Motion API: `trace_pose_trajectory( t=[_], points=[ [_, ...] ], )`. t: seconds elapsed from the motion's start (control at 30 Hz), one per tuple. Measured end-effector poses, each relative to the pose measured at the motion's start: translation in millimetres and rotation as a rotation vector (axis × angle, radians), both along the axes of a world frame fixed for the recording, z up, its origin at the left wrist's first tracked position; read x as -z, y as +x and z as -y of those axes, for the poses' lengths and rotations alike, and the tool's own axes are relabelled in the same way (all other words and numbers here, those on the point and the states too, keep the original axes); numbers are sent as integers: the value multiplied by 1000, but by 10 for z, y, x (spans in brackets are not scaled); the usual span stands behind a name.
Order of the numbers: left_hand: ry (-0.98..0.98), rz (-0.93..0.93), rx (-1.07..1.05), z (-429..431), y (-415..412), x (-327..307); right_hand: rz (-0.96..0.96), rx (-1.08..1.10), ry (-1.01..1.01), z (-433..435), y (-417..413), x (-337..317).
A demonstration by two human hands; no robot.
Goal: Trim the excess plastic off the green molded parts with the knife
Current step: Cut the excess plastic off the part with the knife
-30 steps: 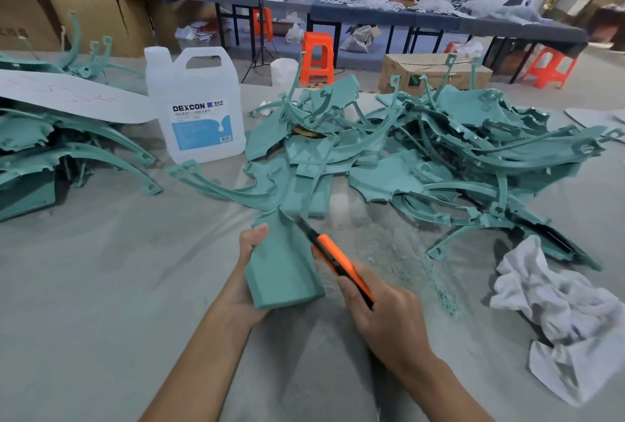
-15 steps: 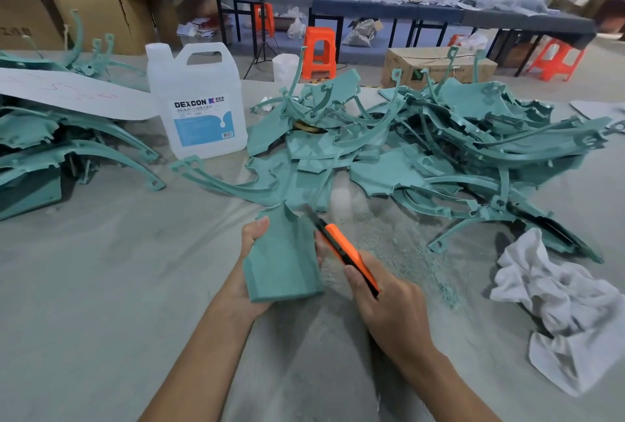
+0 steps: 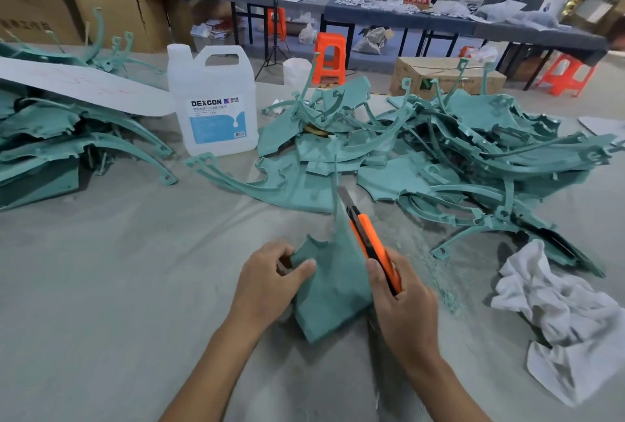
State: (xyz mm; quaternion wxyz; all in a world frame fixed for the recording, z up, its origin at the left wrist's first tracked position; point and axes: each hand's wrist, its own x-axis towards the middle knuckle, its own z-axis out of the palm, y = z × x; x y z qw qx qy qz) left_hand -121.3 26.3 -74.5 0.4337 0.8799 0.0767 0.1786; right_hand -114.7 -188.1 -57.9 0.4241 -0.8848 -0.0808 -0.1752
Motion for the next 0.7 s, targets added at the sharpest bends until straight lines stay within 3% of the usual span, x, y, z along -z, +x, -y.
trace_pose_trajectory(
  t=[0.3,0.7],
  points=[
    [108,16,-16,33,46,142,-131,-120,-277,-39,-326,-49],
    [79,-4,-15,41,6,126,-91,-114,-386,11,-311,-274]
  ],
)
